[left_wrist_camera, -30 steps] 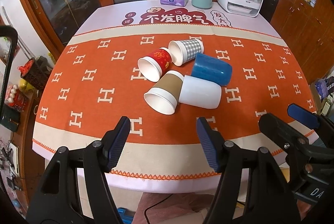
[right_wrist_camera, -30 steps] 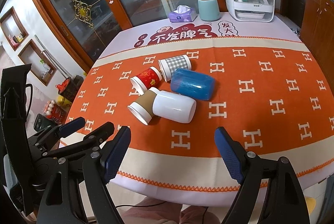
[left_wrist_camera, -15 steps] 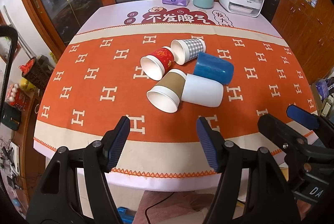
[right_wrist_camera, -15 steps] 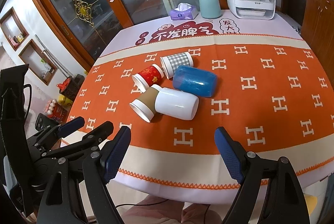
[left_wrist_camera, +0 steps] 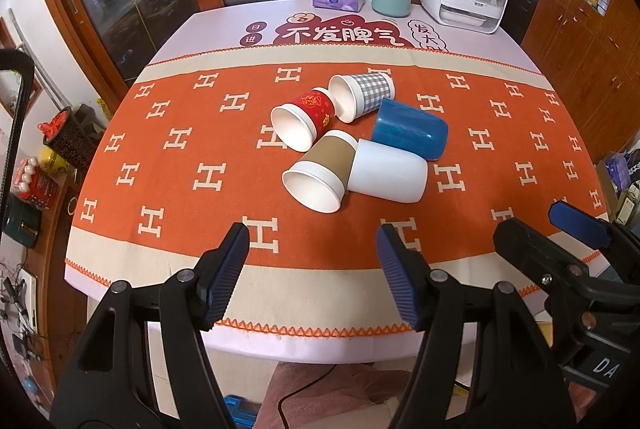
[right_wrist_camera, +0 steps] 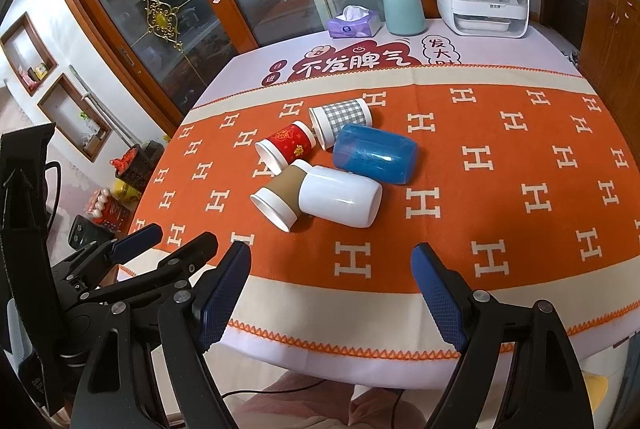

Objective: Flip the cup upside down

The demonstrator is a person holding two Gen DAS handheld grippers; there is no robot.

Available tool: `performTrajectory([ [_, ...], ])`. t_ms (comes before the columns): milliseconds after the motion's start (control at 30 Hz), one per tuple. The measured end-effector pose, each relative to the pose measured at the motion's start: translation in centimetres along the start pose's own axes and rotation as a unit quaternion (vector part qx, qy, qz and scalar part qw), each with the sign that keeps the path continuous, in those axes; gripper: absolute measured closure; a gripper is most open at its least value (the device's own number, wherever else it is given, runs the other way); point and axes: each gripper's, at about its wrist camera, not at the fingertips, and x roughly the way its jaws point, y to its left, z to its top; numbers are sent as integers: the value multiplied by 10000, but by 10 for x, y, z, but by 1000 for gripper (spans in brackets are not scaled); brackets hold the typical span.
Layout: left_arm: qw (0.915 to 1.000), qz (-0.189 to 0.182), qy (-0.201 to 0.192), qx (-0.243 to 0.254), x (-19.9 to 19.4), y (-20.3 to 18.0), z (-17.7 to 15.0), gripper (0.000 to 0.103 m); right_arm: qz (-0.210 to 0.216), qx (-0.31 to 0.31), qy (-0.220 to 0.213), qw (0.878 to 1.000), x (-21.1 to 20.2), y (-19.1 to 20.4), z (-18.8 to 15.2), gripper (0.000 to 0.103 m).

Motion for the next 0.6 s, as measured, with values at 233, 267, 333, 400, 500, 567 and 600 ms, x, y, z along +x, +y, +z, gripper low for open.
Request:
performTrajectory([
  [233, 10000, -4, 3, -4, -1, 1, -3, 40, 4, 4, 0, 10000, 0, -1, 0, 19],
  [267, 10000, -5, 4, -4, -2, 2, -4, 40, 7, 4, 2, 10000, 0, -1, 0, 19],
  [333, 10000, -4, 5, -2, -3, 2, -5, 40, 8, 9, 7, 10000, 2, 1, -2, 19],
  [400, 10000, -4, 6, -1, -3, 3, -6, 40, 12, 4, 10, 10000, 2, 0, -2, 19],
  [500, 10000, 6, 6, -3, -2, 2, -5, 40, 16, 8, 17, 10000, 3, 0, -1, 19],
  [567, 10000, 11, 27, 4, -3, 3, -7, 40, 22, 16, 28, 10000, 4, 0, -1, 19],
  [600, 10000, -6, 45, 3, -2, 4, -8, 40, 36, 25, 38, 10000, 7, 1, -6, 19],
])
